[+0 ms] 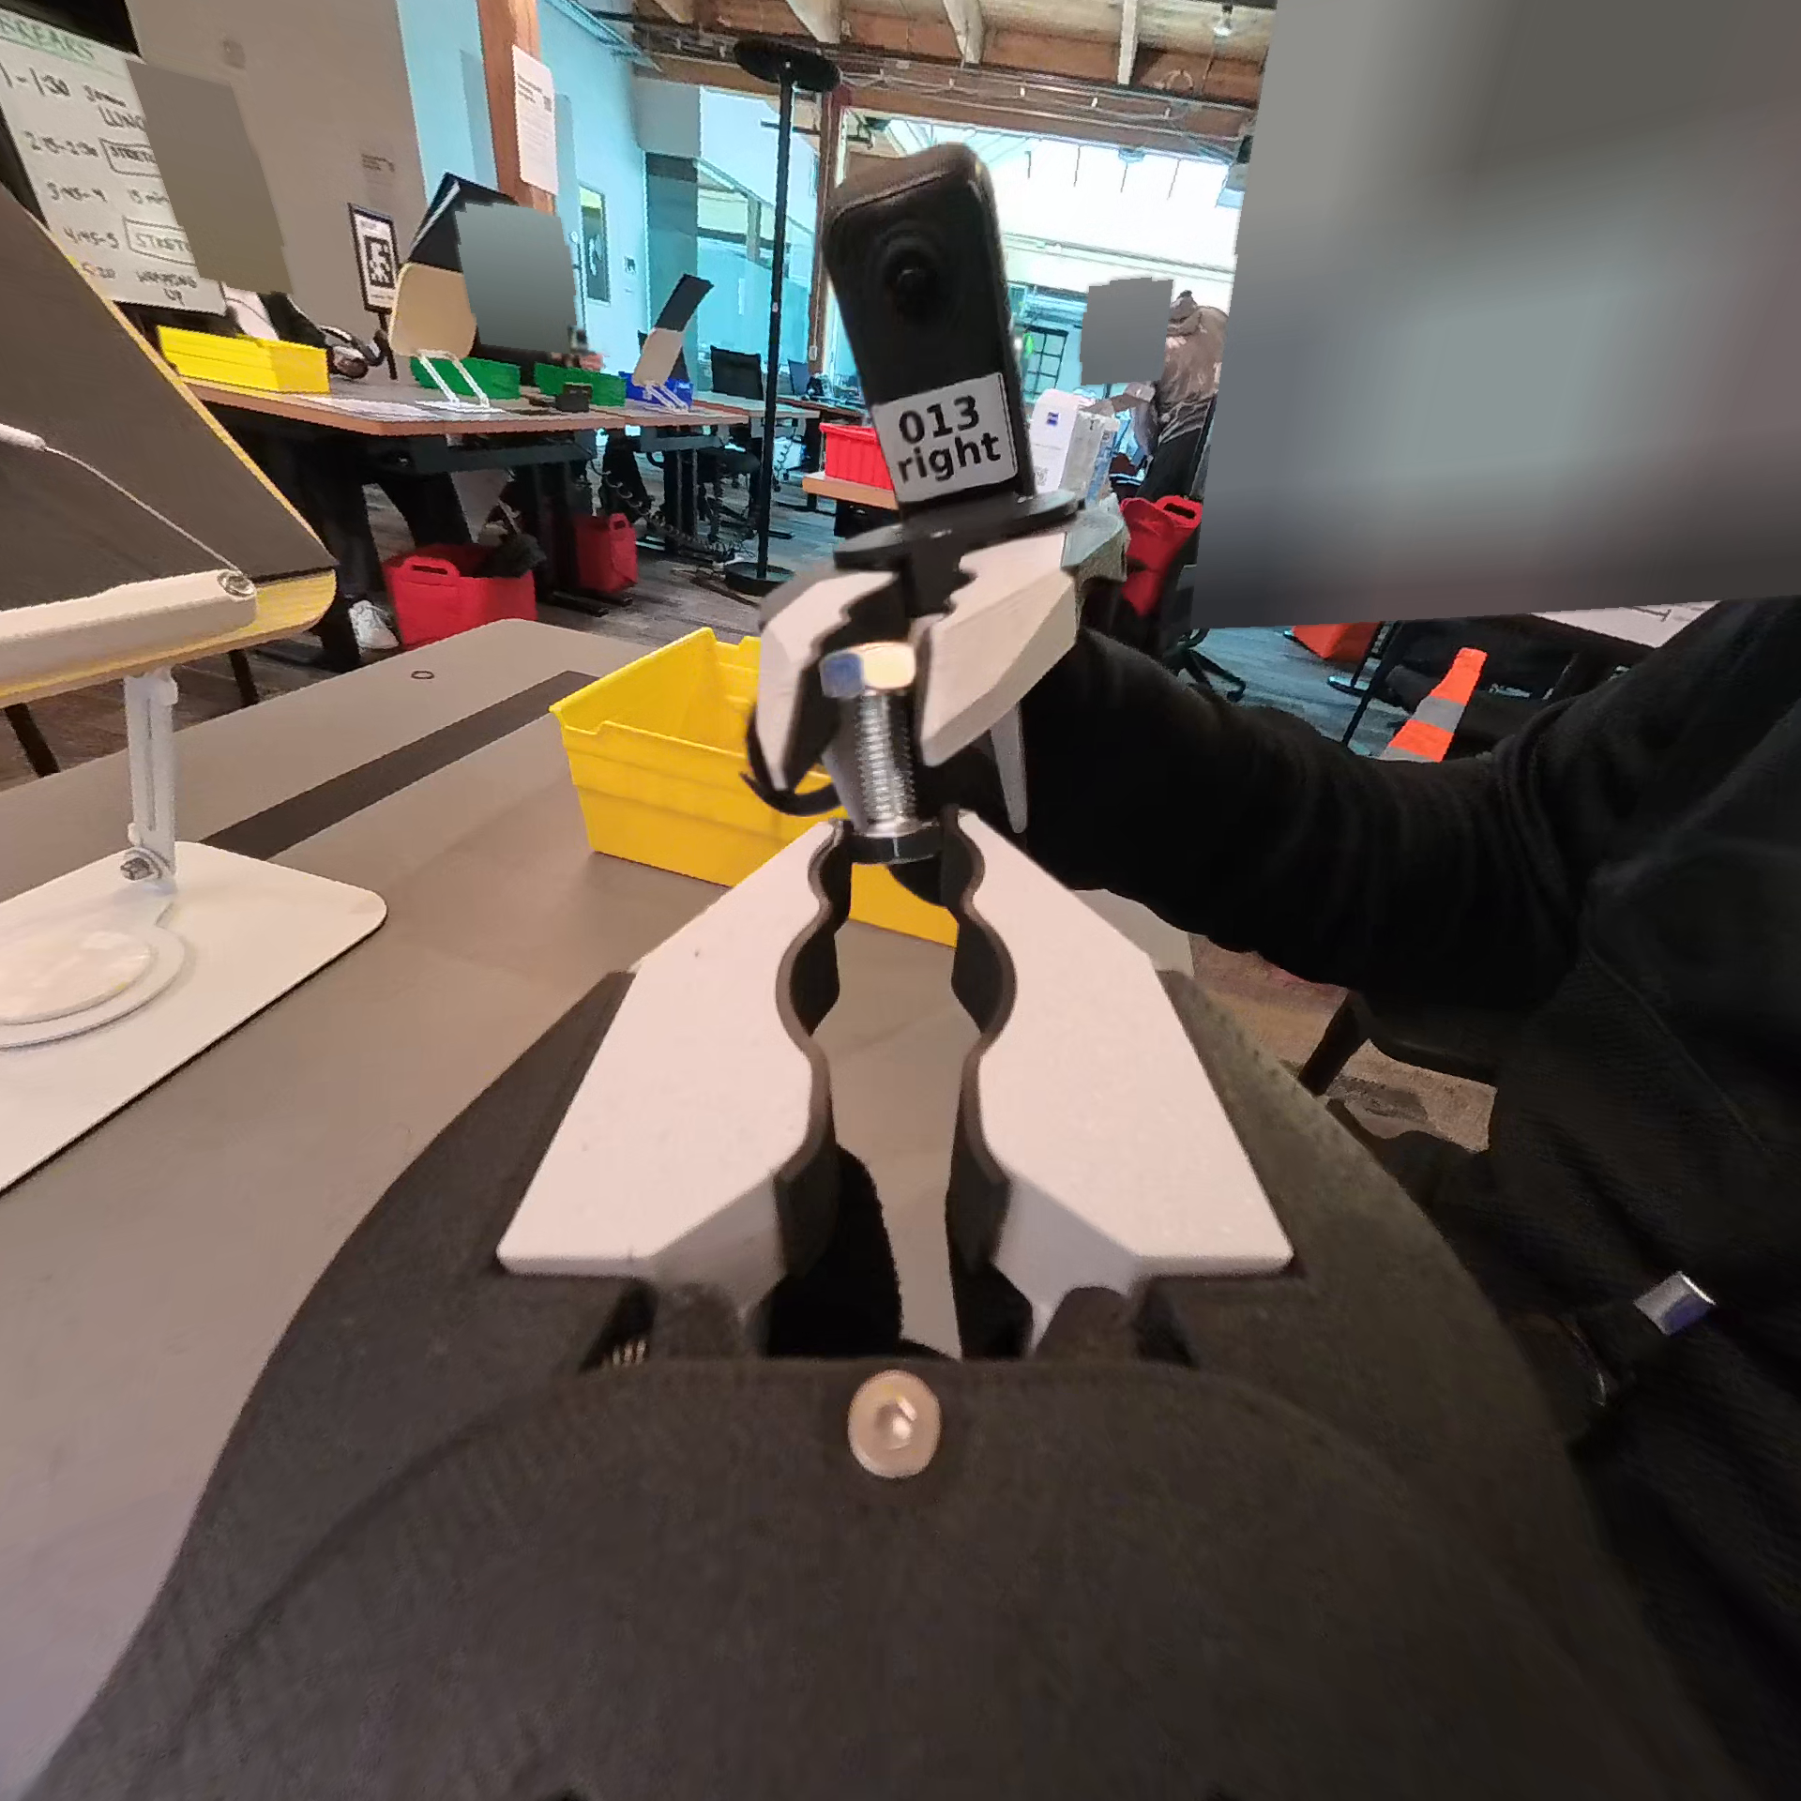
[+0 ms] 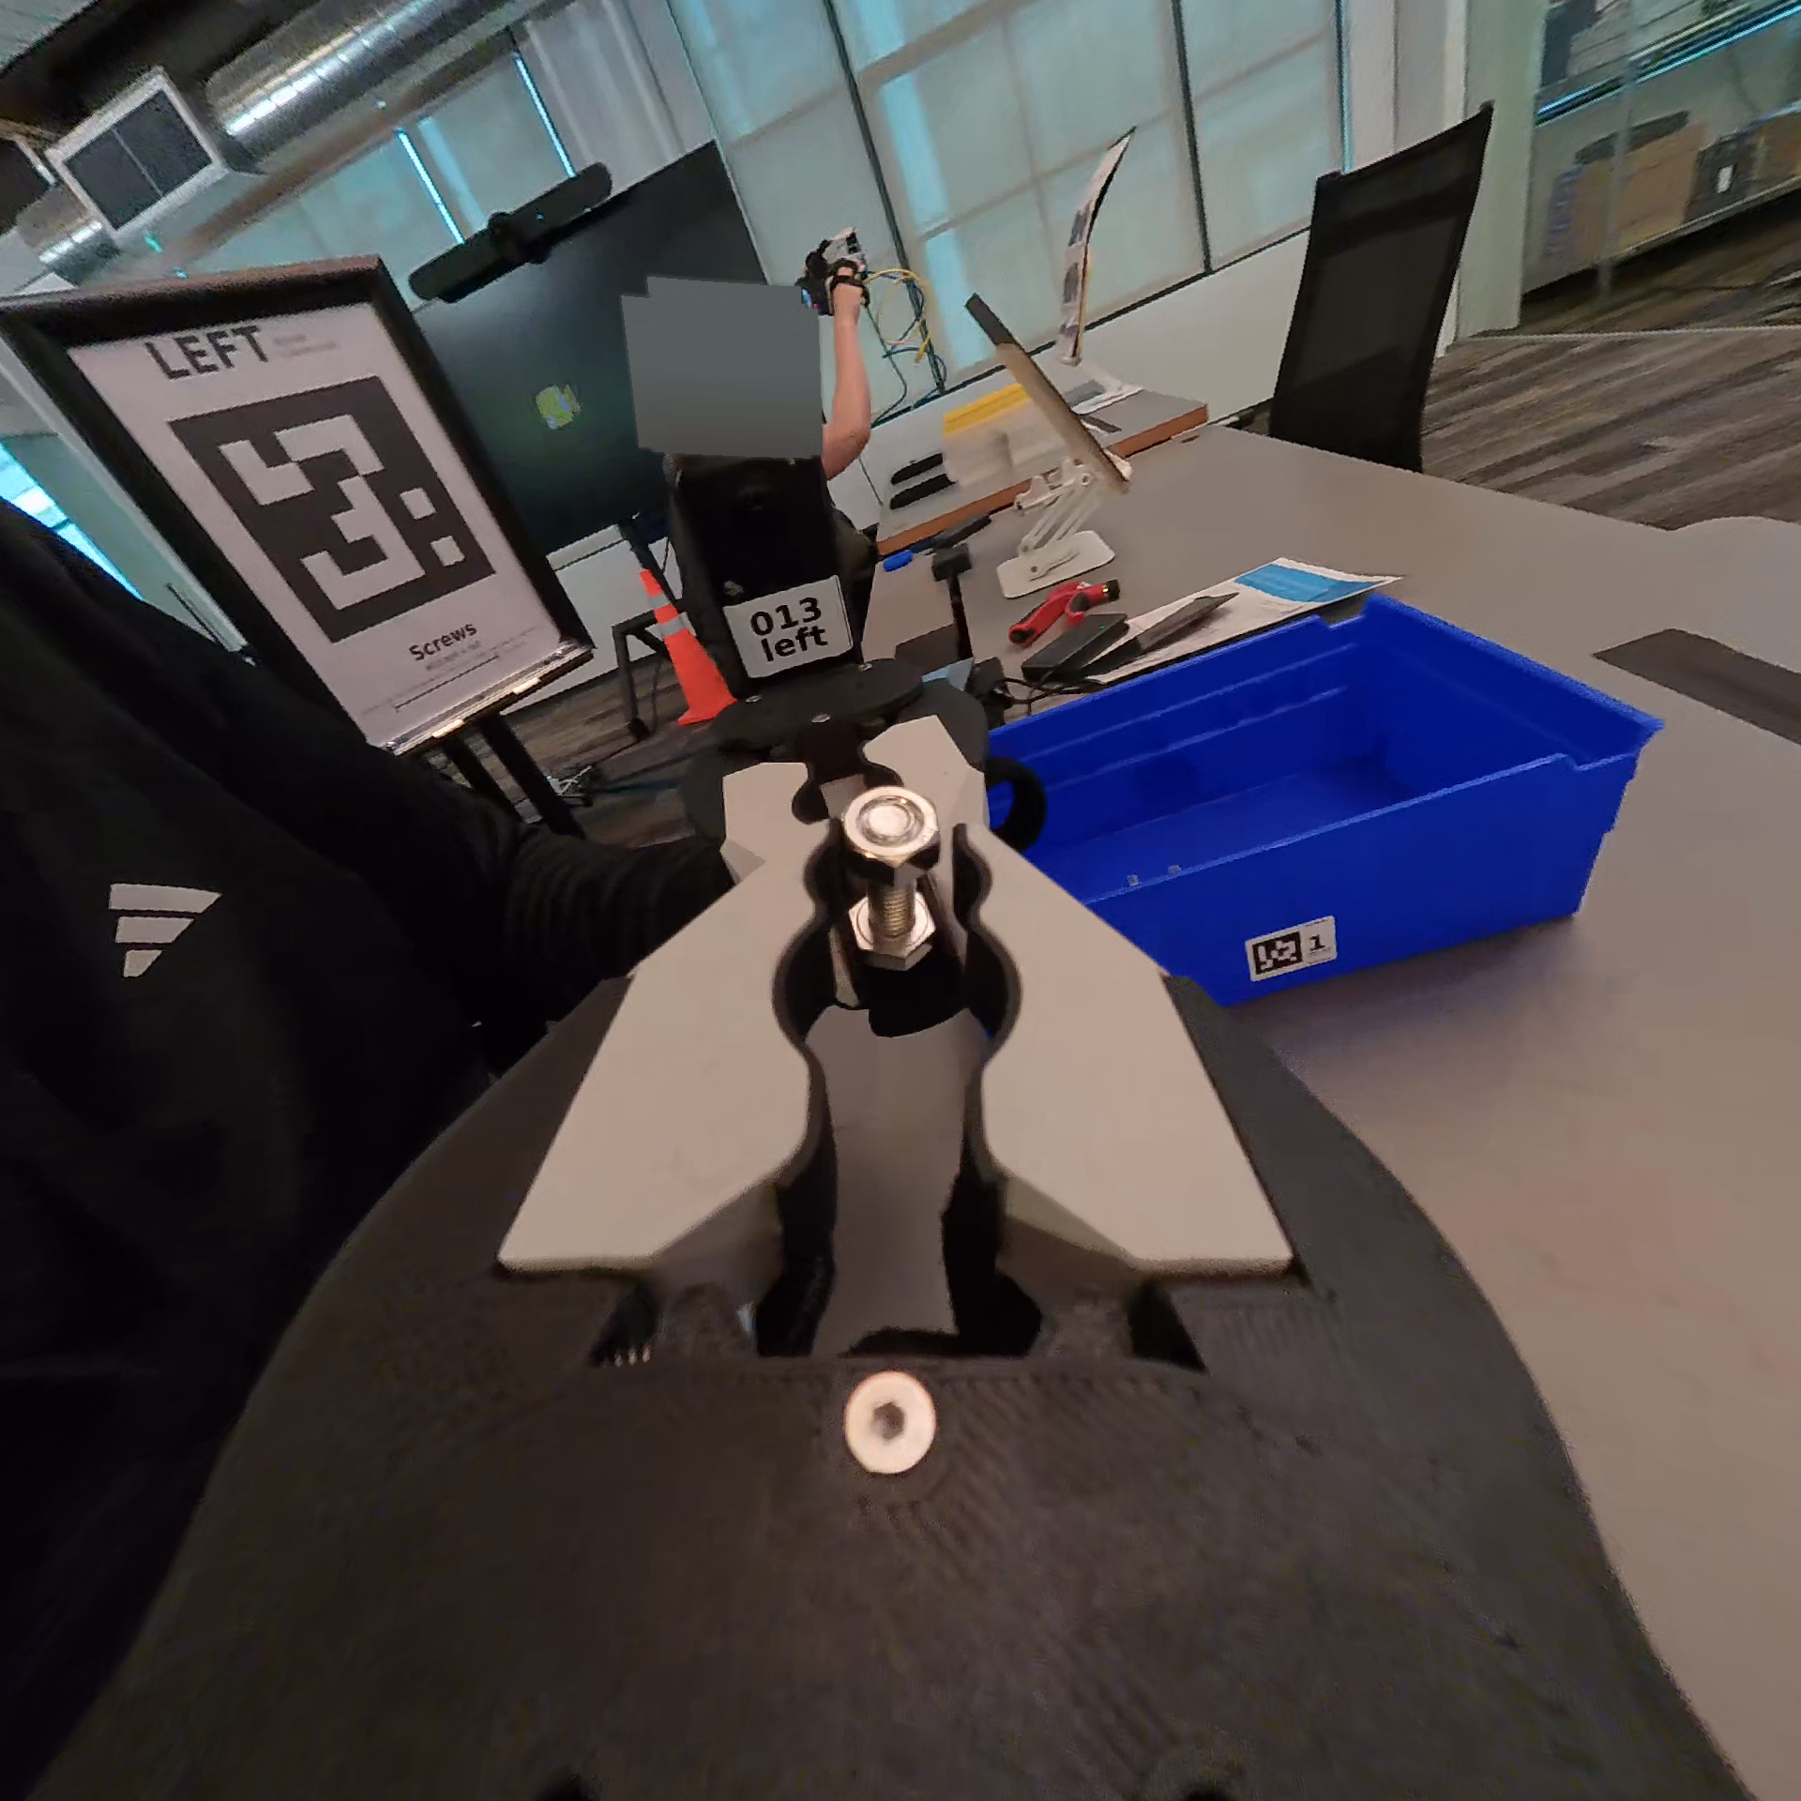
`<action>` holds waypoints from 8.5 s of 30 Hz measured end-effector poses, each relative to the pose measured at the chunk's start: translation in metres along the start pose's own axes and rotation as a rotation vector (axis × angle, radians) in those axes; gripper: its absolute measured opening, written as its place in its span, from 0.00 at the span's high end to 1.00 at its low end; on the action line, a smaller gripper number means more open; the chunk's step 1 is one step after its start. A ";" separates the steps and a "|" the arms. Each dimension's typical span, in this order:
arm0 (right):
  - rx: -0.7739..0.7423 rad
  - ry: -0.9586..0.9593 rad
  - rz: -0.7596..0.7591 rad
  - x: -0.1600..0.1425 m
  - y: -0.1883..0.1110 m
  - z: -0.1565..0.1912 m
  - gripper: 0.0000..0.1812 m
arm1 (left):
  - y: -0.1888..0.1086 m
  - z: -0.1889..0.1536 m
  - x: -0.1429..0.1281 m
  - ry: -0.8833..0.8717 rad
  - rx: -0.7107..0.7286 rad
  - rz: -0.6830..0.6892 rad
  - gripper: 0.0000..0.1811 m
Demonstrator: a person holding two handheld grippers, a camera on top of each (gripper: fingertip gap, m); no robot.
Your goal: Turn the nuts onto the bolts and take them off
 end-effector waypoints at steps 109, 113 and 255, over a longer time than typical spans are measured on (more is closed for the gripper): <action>-0.041 -0.043 -0.104 0.014 -0.021 -0.004 0.60 | 0.001 -0.007 0.003 0.023 -0.020 -0.014 0.91; -0.015 -0.042 -0.092 0.013 -0.012 -0.003 0.61 | 0.001 -0.009 0.004 0.031 -0.022 -0.014 0.91; -0.960 0.257 0.542 -0.018 -0.310 -0.056 0.96 | 0.004 0.008 -0.008 0.009 0.010 0.129 0.99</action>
Point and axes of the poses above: each gripper's, where its closed fingertips meet, y out along the fingers, x out of its top, z = x × y across the jaws, the point moved 4 cm from there along -y, back along the fingers, and after that the axes turned 15 degrees about x, right-handed, at the moved point
